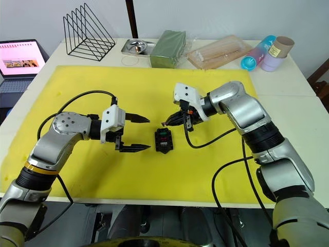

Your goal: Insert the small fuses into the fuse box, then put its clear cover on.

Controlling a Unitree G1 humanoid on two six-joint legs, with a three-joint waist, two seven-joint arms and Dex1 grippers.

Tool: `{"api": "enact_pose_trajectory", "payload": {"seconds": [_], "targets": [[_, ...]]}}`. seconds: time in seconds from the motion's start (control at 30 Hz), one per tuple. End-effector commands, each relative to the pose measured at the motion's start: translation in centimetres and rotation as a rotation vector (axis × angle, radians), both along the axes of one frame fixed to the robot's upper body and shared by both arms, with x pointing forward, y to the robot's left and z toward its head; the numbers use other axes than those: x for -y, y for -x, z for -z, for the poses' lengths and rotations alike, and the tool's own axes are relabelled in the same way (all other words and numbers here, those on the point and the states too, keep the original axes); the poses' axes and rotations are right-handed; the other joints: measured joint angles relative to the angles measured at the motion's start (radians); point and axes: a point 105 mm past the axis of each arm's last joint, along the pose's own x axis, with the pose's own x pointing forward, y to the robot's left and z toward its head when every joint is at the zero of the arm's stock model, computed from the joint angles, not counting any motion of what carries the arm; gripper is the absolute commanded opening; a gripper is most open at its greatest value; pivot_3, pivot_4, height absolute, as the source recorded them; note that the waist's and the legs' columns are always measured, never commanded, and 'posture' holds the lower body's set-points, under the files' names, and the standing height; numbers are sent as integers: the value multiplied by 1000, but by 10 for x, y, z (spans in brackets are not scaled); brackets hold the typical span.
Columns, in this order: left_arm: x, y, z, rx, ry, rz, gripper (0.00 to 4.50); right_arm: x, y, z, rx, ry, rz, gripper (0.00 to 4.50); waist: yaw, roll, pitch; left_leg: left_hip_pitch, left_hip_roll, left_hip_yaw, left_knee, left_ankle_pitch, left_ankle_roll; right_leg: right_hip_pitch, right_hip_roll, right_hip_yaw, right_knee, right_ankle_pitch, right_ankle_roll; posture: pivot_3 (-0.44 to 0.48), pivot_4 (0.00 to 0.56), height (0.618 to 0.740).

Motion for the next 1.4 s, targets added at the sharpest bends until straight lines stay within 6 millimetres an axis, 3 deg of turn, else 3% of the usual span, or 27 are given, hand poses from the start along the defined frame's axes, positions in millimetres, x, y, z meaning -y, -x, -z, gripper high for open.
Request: {"api": "enact_pose_trajectory", "payload": {"seconds": [0.03, 1.1, 1.4], "targets": [[0, 2, -8, 47, 9, 1, 4500, -5, -1, -11, 41, -5, -45, 18, 0, 0, 0, 0, 0, 0, 0, 0, 0, 0, 0, 0, 0, 0, 0, 0, 150, 740], [0, 5, -8, 52, 6, 1, 4500, -5, -9, 10, 9, 16, -33, 18, 0, 0, 0, 0, 0, 0, 0, 0, 0, 0, 0, 0, 1, 0, 0, 0, 150, 740], [1, 4, -8, 54, 8, 1, 4500, -6, -9, 0, 6, -18, -40, 18, 0, 0, 0, 0, 0, 0, 0, 0, 0, 0, 0, 0, 1, 0, 0, 0, 150, 740]]}}
